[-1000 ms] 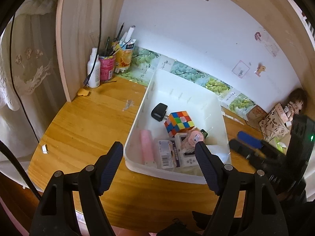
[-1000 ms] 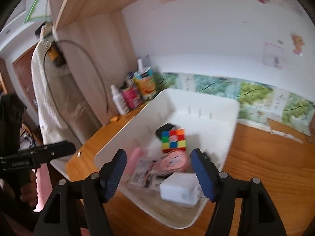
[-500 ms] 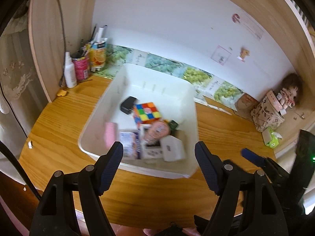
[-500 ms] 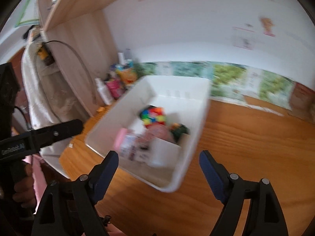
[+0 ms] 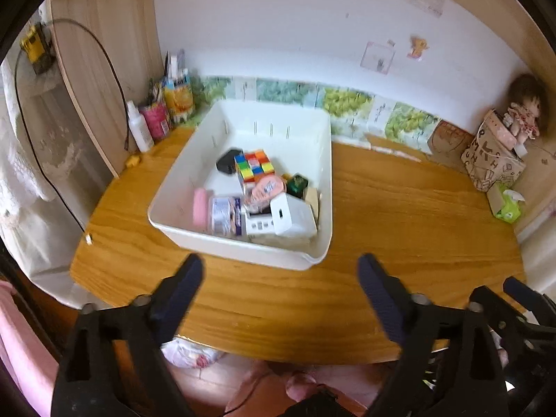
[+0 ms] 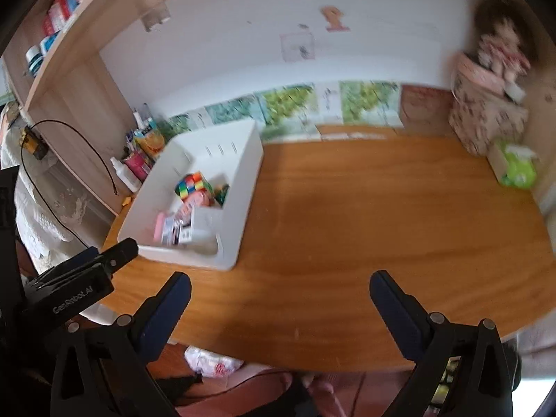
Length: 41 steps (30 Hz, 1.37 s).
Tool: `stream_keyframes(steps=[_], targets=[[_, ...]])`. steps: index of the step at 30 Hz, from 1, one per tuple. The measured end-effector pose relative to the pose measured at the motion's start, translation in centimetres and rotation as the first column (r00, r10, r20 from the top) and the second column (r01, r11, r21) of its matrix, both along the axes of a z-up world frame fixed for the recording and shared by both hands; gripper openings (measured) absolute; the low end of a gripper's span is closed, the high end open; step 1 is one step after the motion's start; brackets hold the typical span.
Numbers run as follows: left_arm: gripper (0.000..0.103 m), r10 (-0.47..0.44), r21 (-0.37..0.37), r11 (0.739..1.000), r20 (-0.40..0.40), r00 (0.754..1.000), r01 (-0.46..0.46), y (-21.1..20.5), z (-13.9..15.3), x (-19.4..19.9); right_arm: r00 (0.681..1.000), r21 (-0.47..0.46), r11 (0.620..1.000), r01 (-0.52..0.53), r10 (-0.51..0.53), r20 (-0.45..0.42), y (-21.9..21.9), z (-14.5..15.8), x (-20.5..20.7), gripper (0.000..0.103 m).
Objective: Organize rigid objects
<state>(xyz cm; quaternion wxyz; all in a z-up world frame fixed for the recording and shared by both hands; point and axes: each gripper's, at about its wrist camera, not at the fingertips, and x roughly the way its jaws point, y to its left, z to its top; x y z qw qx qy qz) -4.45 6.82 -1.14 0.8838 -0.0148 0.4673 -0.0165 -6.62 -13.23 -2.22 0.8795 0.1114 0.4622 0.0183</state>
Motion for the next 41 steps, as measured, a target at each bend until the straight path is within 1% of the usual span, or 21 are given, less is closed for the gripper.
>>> stream_keyframes(steps=[2, 5, 7, 10, 12, 15, 19, 27, 35, 41], targets=[[0.102, -0.015, 0.024, 1.0, 0.028, 0.999, 0.014, 0.3, 0.6, 0.0, 0.999, -0.011, 0.999, 0.041, -0.041, -0.017, -0.1, -0.2, -0.2, 0.103], [0.103, -0.022, 0.008, 1.0, 0.008, 1.0, 0.022, 0.8, 0.6, 0.0, 0.997, -0.018, 0.998, 0.067, -0.068, -0.028, 0.1, -0.5, -0.2, 0.103], [0.103, -0.03, 0.028, 0.999, 0.016, 0.999, 0.029, 0.9, 0.7, -0.3, 0.996, -0.016, 0.997, 0.076, -0.077, -0.034, 0.5, -0.4, -0.3, 0.103], [0.103, -0.034, 0.037, 0.999, 0.023, 0.999, 0.033, 1.2, 0.8, -0.7, 0.996, -0.017, 0.996, 0.085, -0.085, -0.023, 1.0, -0.2, -1.1, 0.103], [0.103, -0.048, 0.04, 0.998, 0.031, 0.998, 0.047, 1.2, 0.8, -1.1, 0.996, -0.022, 0.996, 0.085, -0.085, -0.033, 1.4, -0.4, -1.2, 0.103], [0.103, -0.044, 0.034, 0.999, 0.046, 0.998, 0.043, 1.5, 1.1, -1.4, 0.996, -0.027, 0.996, 0.082, -0.083, -0.039, 2.0, -0.5, -1.7, 0.103], [0.103, -0.047, 0.04, 0.998, 0.077, 0.996, 0.044, 1.6, 1.5, -1.7, 0.995, -0.043, 0.994, 0.098, -0.099, -0.014, 2.0, 0.1, -2.1, 0.103], [0.103, -0.017, 0.029, 0.999, 0.122, 0.992, 0.013, 2.2, 2.2, -1.9, 0.996, -0.057, 0.995, 0.086, -0.086, -0.005, 2.5, 0.3, -1.8, 0.103], [0.103, -0.009, 0.027, 1.0, 0.128, 0.992, 0.006, 2.0, 2.3, -1.9, 0.997, -0.066, 0.994, 0.083, -0.083, -0.003, 2.4, 0.3, -1.7, 0.103], [0.103, -0.009, 0.032, 0.999, 0.125, 0.992, 0.005, 2.0, 2.2, -2.0, 0.997, -0.061, 0.995, 0.079, -0.081, -0.019, 2.3, 0.0, -1.5, 0.103]])
